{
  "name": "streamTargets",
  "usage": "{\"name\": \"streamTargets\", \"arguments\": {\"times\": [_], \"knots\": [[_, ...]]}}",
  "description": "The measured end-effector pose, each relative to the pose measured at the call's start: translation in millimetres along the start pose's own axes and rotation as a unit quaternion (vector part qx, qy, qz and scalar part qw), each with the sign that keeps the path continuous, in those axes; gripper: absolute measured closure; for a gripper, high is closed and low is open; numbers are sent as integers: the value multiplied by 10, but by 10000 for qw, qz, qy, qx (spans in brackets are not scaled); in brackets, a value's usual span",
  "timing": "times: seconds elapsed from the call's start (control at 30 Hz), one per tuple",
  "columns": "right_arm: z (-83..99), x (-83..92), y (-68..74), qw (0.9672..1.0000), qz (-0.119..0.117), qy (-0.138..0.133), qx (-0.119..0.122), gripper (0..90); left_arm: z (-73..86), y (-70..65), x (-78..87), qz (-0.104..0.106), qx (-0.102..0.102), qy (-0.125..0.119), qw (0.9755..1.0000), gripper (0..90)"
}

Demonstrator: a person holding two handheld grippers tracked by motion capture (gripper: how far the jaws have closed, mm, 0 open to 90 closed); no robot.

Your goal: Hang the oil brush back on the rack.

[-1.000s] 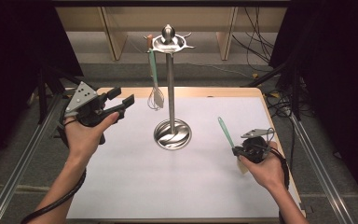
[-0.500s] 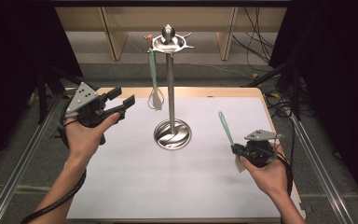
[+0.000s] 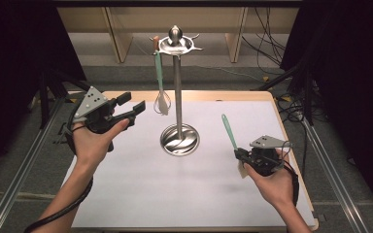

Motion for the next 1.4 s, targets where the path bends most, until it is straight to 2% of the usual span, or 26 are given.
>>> {"name": "streamTargets", "arguments": {"times": [0.03, 0.17, 0.4, 0.47, 0.53, 0.57, 0.6, 0.63, 0.67, 0.7, 0.73, 0.77, 0.83, 0.87, 0.9, 0.93, 0.97, 1.0, 1.1, 1.13, 1.2, 1.23, 1.27, 1.3, 1.33, 1.4], "knots": [[-8, -8, -23, 9998, 53, -72, 191, 830, -2, -2, -3, -9, 30, 0, 10000, 403], [-38, 2, -28, 9995, -18, -184, 242, 830, 9, 0, -32, -42, 21, 21, 10000, 399], [-92, 57, 8, 9988, 63, -382, 287, 830, 29, -79, -58, 26, -2, 29, 10000, 408], [-116, 63, 11, 9982, 134, -445, 385, 830, 23, -100, -53, 42, -20, -7, 10000, 412], [-148, 73, 41, 9981, 110, -509, 324, 830, 18, -141, -42, 107, -36, -3, 9999, 420], [-157, 78, 95, 9988, 49, -468, 130, 830, 11, -168, -32, 133, -49, -20, 9999, 422], [-183, 83, 110, 9982, 92, -544, 229, 830, 6, -181, -25, 145, -79, -18, 9999, 425], [-195, 77, 139, 9981, 88, -581, 156, 830, -2, -201, -19, 166, -68, -37, 9998, 427], [-223, 65, 152, 9973, 75, -688, 261, 830, -12, -220, -15, 196, -81, -41, 9998, 429], [-243, 77, 170, 9970, 113, -693, 317, 830, -18, -232, -19, 233, -81, -74, 9997, 432], [-250, 88, 202, 9979, 10, -603, 257, 829, -19, -248, -21, 231, -66, -70, 9997, 436], [-271, 85, 215, 9973, 8, -661, 322, 830, -18, -266, -30, 256, -82, -64, 9996, 440], [-312, 80, 239, 9965, -20, -721, 425, 829, -5, -316, -61, 342, -79, -45, 9994, 447], [-323, 86, 276, 9971, -37, -695, 297, 829, 3, -341, -85, 394, -77, -41, 9992, 449], [-344, 80, 262, 9961, -14, -751, 465, 829, 13, -371, -109, 427, -57, -25, 9991, 450], [-353, 72, 293, 9967, -52, -748, 316, 829, 22, -401, -137, 472, -84, -10, 9988, 452], [-363, 68, 292, 9961, -66, -776, 422, 829, 31, -434, -166, 539, -95, -4, 9985, 456], [-371, 73, 315, 9966, -70, -744, 335, 829, 39, -468, -195, 605, -71, 3, 9981, 458], [-420, 29, 316, 9945, -32, -939, 457, 829, 55, -578, -271, 803, 86, 81, 9967, 460], [-423, 31, 330, 9954, -43, -892, 362, 830, 50, -608, -295, 852, 67, 70, 9963, 460], [-445, 30, 329, 9954, -70, -837, 458, 829, 42, -667, -337, 935, 71, 78, 9956, 464], [-446, 29, 352, 9961, -81, -813, 340, 829, 40, -695, -356, 962, 64, 90, 9953, 467], [-456, 26, 358, 9960, -90, -816, 354, 829, 40, -720, -377, 989, 41, 99, 9950, 468], [-475, 12, 344, 9945, -91, -901, 519, 829, 41, -744, -397, 1015, 24, 126, 9948, 472], [-476, 16, 374, 9957, -117, -853, 351, 829, 43, -767, -416, 1048, 19, 146, 9944, 477], [-500, 14, 359, 9942, -45, -920, 556, 829, 54, -816, -459, 1115, -5, 201, 9936, 487]]}}
Point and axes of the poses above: each handheld gripper's, and its own axes: x roughly backward along the jaws, z roughly out of its underside, y roughly to its left, the point moved 4 cm from there along -x, roughly forward along the jaws, and after that the axes turned 5 degrees about x, right-handed, at the moved point
